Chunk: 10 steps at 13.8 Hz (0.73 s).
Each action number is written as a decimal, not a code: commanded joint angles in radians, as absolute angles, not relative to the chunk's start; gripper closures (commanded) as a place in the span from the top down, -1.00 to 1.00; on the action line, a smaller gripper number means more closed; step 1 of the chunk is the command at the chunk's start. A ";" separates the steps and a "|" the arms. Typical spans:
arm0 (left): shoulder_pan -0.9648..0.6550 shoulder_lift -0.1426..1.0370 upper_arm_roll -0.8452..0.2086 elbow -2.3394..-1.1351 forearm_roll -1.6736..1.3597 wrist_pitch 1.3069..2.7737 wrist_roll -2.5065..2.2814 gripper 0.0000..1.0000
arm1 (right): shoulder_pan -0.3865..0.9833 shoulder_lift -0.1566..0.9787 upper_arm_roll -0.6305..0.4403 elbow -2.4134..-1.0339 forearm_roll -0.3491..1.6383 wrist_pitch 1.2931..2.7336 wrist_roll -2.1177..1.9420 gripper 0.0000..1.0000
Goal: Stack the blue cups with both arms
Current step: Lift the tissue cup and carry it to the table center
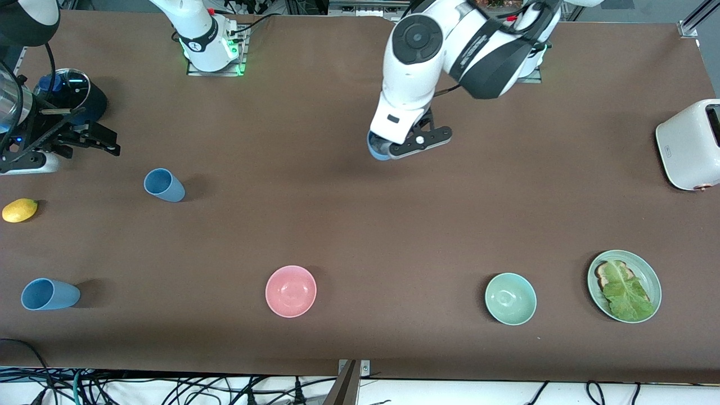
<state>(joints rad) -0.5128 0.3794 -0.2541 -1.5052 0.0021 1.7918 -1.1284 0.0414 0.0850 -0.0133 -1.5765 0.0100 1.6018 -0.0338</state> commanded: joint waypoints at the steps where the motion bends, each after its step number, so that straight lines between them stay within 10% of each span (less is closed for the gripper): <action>1: -0.555 0.455 -0.239 -1.439 0.058 1.825 -1.204 -1.00 | 0.037 0.075 -0.006 -1.585 -0.002 1.589 -0.040 1.00; 10: -0.644 0.633 -0.200 -1.364 0.110 1.962 -1.386 -1.00 | 0.038 0.077 -0.005 -1.742 -0.003 1.705 -0.048 1.00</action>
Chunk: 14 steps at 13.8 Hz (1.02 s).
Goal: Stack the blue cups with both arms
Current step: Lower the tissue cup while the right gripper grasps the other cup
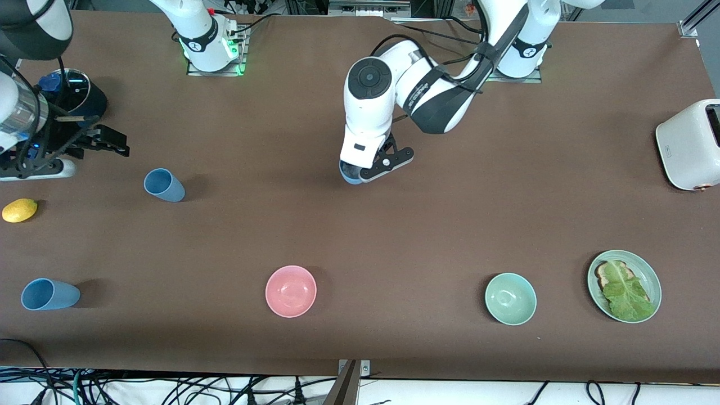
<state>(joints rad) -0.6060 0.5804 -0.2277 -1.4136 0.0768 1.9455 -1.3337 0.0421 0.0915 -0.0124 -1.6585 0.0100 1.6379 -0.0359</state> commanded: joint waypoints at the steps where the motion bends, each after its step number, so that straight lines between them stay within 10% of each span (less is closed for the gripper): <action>1: -0.659 0.647 -0.192 -1.364 0.112 1.997 -1.413 -1.00 | 0.038 0.077 -0.005 -1.788 -0.003 1.751 -0.049 0.99; 7: -0.733 0.713 -0.129 -1.364 0.120 2.075 -1.473 -1.00 | 0.037 0.080 -0.005 -1.999 -0.003 1.971 -0.074 0.88; 14: -0.744 0.775 -0.118 -1.367 0.124 2.140 -1.499 -1.00 | 0.037 0.075 -0.005 -2.164 -0.005 2.134 -0.074 0.21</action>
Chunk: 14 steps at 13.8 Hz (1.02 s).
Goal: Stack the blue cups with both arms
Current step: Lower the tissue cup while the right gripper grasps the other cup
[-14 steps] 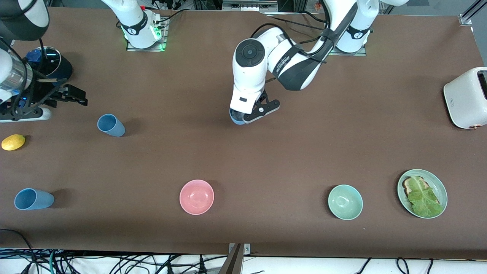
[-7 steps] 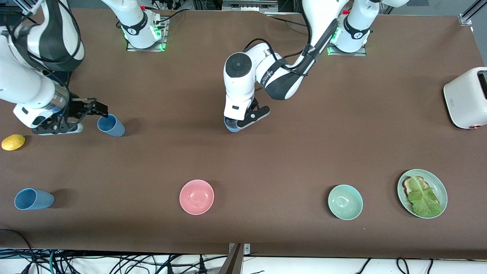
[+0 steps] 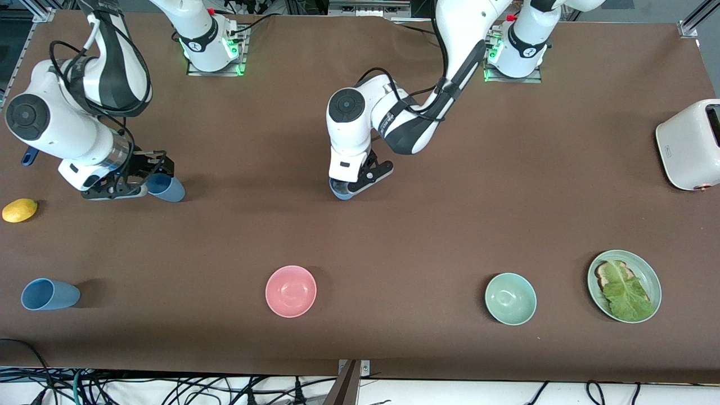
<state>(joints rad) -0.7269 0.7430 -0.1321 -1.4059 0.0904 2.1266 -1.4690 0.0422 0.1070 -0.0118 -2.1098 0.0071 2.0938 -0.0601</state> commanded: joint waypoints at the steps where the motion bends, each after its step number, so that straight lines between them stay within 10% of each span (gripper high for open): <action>1: -0.744 0.784 -0.118 -1.367 0.124 2.151 -1.499 -1.00 | 0.037 0.081 -0.005 -2.174 -0.005 2.140 -0.074 0.14; 8: -0.744 0.805 -0.112 -1.365 0.124 2.155 -1.490 -1.00 | 0.035 0.094 -0.009 -2.253 -0.006 2.259 -0.096 0.02; 14: -0.744 0.792 -0.112 -1.364 0.127 2.154 -1.471 0.60 | 0.026 0.129 -0.031 -2.263 -0.006 2.310 -0.132 0.02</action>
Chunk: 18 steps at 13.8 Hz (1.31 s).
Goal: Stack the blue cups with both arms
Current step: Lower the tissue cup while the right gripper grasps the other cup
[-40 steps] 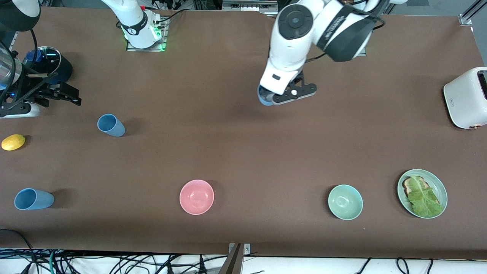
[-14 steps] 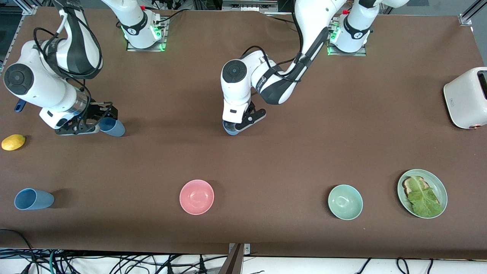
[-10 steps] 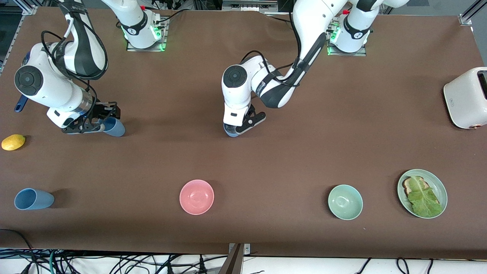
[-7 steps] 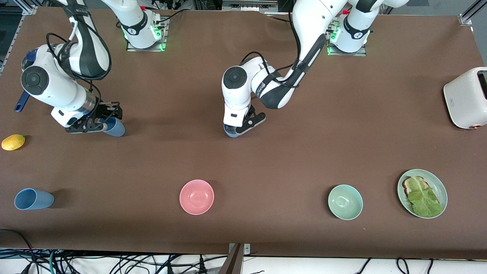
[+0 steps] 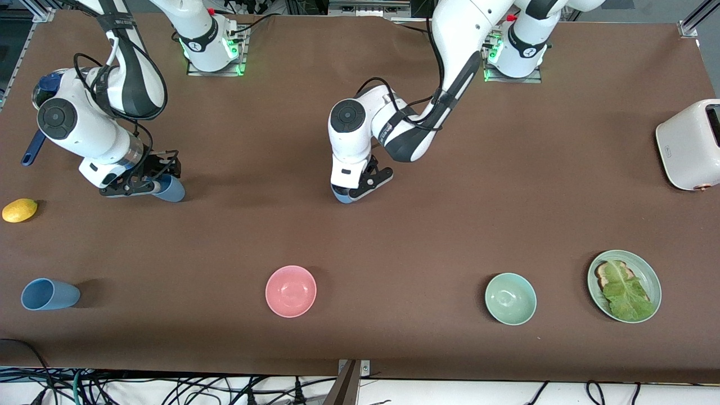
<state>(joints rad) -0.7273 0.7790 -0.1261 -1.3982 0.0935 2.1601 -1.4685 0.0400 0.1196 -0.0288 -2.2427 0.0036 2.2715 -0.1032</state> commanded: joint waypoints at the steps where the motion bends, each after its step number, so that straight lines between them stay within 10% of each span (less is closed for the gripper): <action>1: -0.744 0.788 -0.112 -1.364 0.127 2.154 -1.450 0.73 | 0.022 0.138 -0.031 -2.264 -0.006 2.324 -0.133 0.00; 13: -0.733 0.687 -0.107 -1.382 0.156 2.082 -1.263 0.93 | 0.011 0.206 -0.037 -2.267 -0.005 2.384 -0.138 -0.30; 18: -0.698 0.589 -0.107 -1.378 0.143 1.978 -1.114 0.98 | 0.008 0.206 -0.035 -2.267 -0.005 2.381 -0.138 -0.89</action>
